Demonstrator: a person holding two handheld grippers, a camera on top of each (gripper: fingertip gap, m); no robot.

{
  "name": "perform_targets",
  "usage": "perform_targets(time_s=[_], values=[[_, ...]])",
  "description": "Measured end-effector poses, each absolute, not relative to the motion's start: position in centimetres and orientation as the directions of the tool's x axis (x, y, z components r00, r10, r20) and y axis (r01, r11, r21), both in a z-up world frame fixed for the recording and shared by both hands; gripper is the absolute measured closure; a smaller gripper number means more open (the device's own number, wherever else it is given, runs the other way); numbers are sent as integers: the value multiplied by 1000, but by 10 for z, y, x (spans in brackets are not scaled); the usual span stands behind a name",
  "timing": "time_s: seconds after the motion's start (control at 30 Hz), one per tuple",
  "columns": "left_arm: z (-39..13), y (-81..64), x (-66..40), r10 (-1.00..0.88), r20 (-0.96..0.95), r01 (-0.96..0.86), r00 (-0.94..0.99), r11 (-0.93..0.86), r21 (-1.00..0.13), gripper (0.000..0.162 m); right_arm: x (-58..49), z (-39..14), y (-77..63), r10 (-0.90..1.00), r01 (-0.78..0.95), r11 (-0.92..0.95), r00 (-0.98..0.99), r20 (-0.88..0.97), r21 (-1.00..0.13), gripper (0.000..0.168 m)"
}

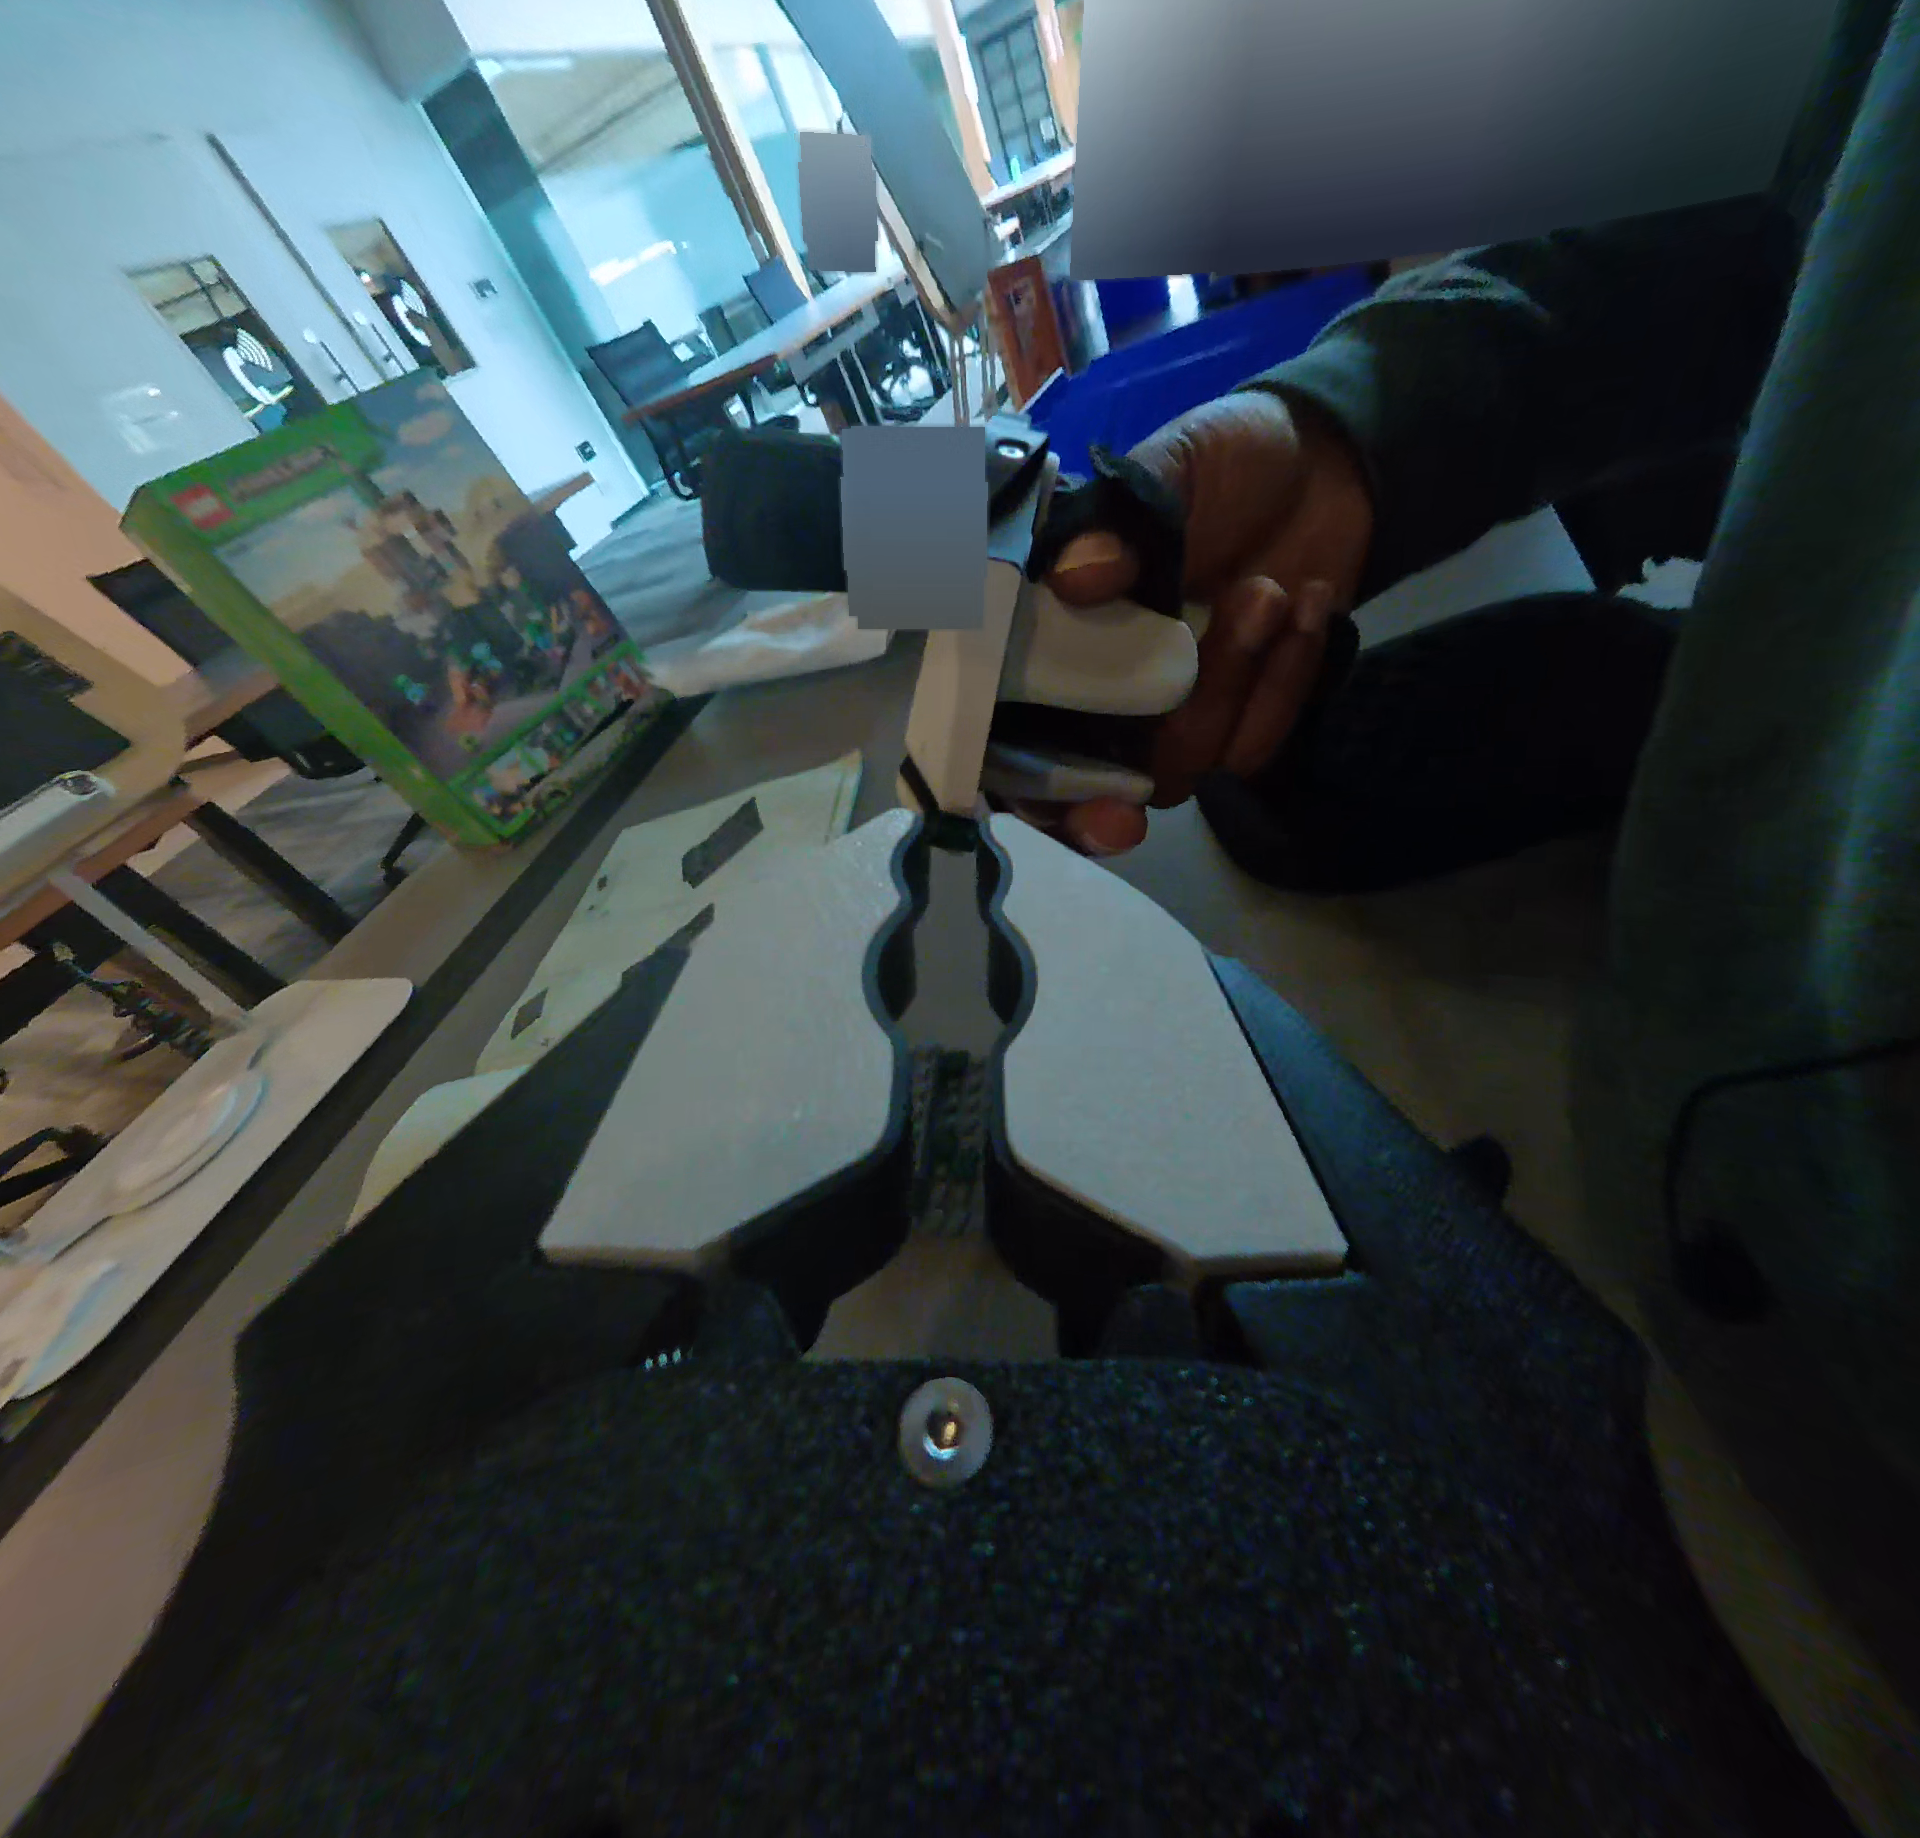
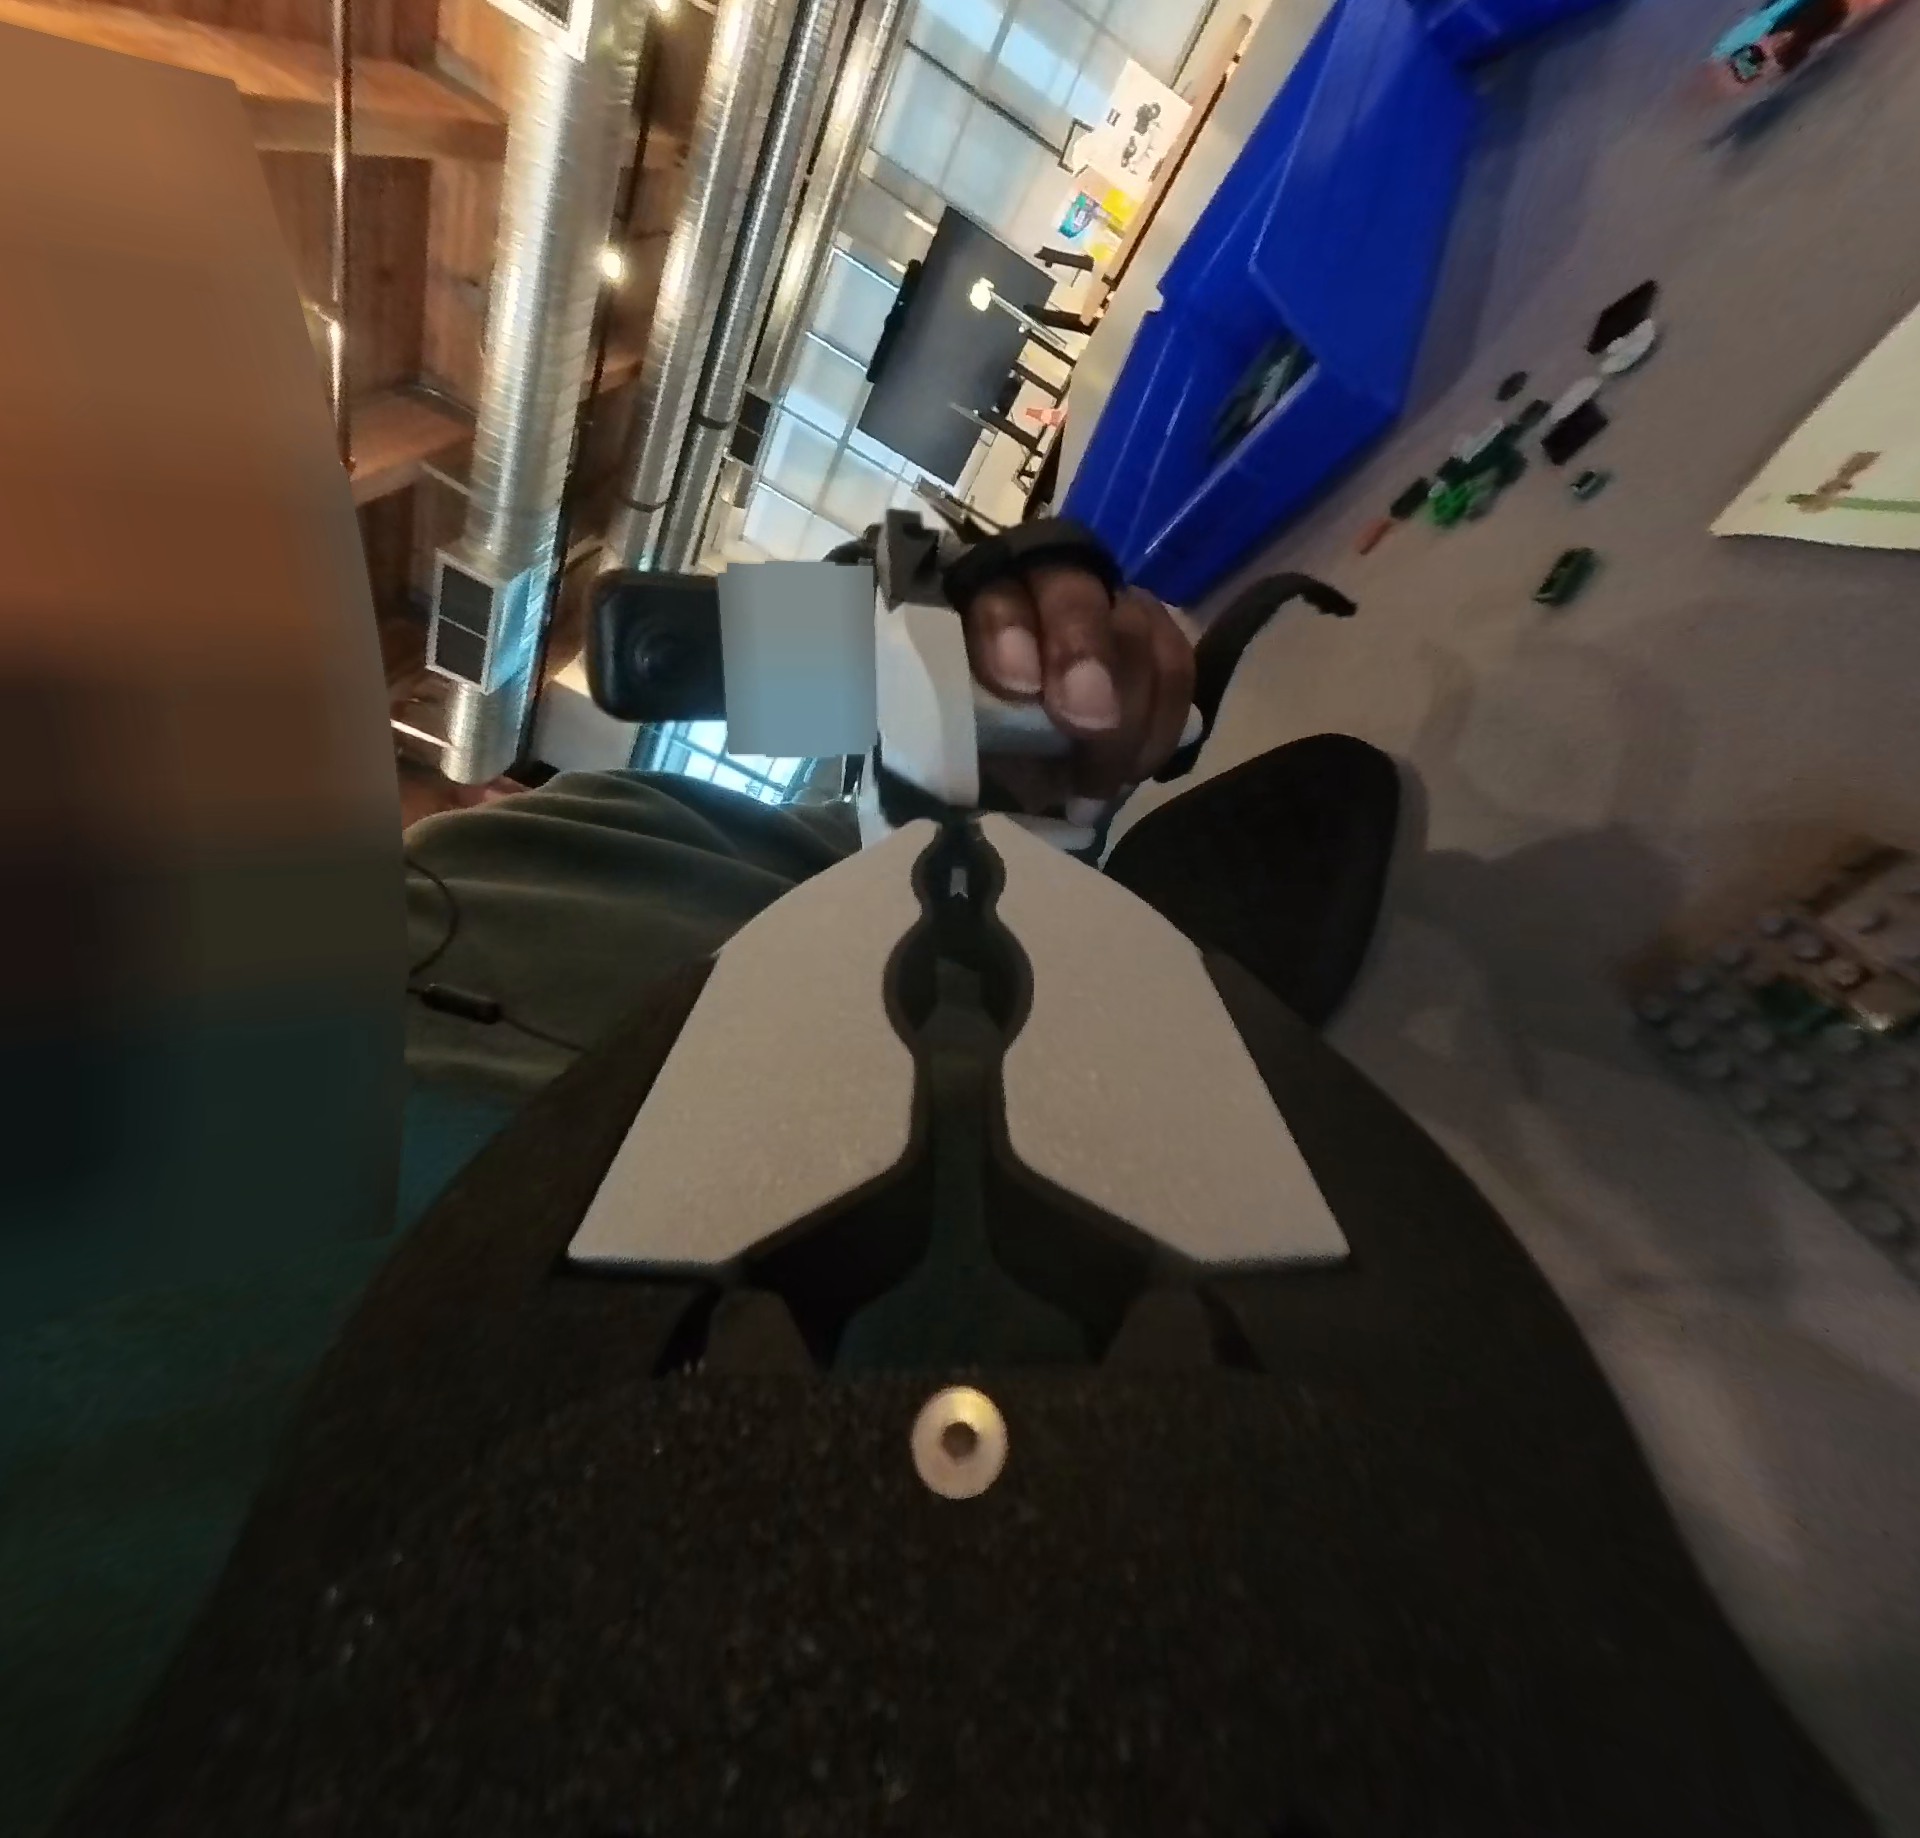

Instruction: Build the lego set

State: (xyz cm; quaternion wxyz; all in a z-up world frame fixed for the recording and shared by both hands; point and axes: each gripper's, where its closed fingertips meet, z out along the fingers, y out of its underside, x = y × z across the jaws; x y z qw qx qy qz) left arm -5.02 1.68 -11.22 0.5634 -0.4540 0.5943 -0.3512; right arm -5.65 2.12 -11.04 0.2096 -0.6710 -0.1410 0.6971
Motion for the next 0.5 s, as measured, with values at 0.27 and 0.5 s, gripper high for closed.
perform_targets(time_s=[0.27,0.5], values=[[-119,19,-48,-926,-374,-176,56,360,-916,154,-54,-117,23,464,-109,-880,11,-886,-463,166],[-125,20,-47,-931,-361,-190,48,347,-919,154,-53,-122,23,490,-99,-865,51,-870,-492,166]])
